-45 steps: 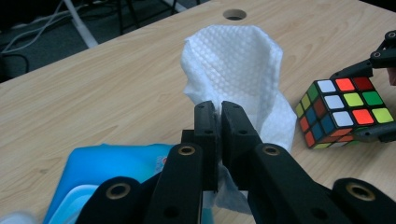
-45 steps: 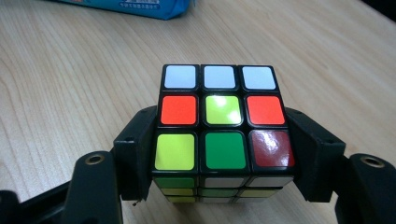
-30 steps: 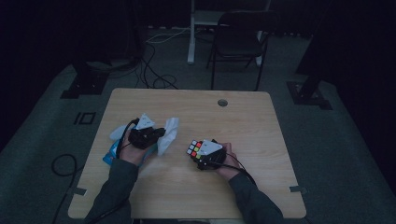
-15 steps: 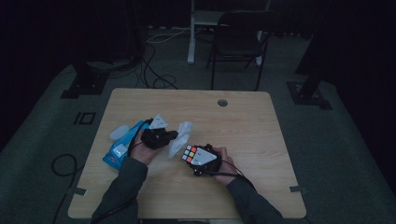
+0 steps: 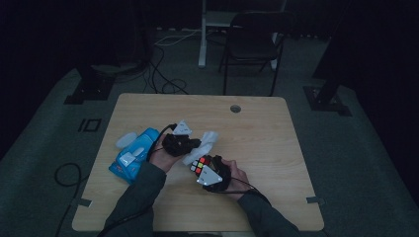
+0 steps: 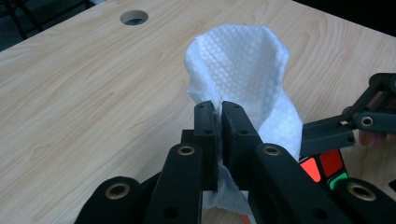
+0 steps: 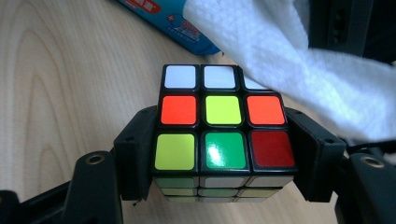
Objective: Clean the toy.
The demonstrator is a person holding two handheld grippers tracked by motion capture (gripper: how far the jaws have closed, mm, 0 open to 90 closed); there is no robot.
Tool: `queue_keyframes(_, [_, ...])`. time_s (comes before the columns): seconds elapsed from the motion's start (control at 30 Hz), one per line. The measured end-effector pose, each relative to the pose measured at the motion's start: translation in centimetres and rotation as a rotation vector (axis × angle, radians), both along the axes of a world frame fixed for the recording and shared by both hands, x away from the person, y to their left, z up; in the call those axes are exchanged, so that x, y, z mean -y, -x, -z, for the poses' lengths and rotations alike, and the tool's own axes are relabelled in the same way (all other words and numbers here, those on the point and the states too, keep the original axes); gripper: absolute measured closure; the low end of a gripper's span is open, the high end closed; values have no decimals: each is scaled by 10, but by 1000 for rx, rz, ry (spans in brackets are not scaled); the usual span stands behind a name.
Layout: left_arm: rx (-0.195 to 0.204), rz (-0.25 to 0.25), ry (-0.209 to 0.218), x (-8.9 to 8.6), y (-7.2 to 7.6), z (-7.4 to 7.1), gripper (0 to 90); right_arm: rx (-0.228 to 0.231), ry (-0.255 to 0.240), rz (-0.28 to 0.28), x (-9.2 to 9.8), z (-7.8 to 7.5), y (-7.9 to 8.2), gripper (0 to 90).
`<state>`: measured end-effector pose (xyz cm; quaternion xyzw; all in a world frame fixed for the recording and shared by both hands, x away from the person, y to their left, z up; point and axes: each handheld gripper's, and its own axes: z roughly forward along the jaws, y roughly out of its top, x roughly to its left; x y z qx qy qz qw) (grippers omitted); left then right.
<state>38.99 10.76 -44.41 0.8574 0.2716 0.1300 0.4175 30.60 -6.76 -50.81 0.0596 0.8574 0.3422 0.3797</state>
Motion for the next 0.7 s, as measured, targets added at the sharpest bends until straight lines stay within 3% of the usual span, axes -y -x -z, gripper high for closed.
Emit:
queue_keyframes(0.23, [-23,32,-31,10,-1,8,863,67,26,12,0,0,2,340])
queue_keyframes(0.57, [-43,50,-70,18,-7,11,863,114,63,19,-1,2,6,340])
queue_keyframes(0.7, [-50,54,-62,21,-10,10,863,128,70,28,-1,2,6,340])
